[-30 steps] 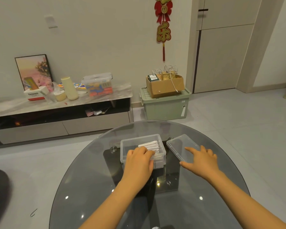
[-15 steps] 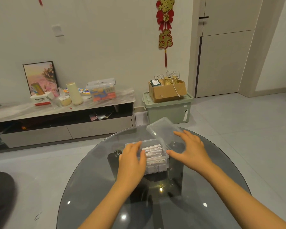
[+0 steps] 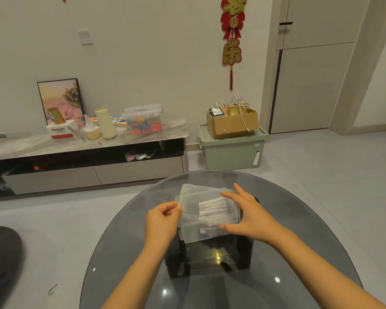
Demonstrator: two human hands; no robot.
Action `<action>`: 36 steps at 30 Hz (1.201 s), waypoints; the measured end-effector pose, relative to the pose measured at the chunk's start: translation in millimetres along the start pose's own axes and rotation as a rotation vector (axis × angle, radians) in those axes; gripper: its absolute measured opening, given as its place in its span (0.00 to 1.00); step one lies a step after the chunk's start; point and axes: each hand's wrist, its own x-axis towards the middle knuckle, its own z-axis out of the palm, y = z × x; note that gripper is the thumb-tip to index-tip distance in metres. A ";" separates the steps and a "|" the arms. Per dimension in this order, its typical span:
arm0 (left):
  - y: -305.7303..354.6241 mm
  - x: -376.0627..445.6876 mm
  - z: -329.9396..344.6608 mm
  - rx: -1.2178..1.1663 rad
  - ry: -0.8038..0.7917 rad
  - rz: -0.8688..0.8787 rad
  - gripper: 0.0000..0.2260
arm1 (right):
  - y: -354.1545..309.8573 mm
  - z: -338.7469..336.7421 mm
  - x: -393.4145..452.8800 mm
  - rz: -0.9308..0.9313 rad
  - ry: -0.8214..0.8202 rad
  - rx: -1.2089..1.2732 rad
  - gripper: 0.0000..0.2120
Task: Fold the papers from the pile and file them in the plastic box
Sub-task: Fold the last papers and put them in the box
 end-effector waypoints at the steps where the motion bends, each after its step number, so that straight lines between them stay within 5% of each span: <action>1: -0.8 -0.1 0.5 -0.018 0.015 -0.013 0.07 | 1.4 0.4 1.0 0.021 0.010 0.007 0.39; 15: -7.5 -4.0 4.2 -0.001 0.039 -0.103 0.07 | 8.0 12.7 8.0 -0.009 0.070 0.065 0.23; 29: -12.5 -1.7 6.0 -0.118 -0.034 -0.240 0.09 | 3.7 17.4 2.4 0.010 0.066 0.011 0.26; 36: -15.5 5.4 4.8 -0.194 -0.140 -0.400 0.20 | 2.0 17.4 -0.2 0.019 0.033 -0.030 0.26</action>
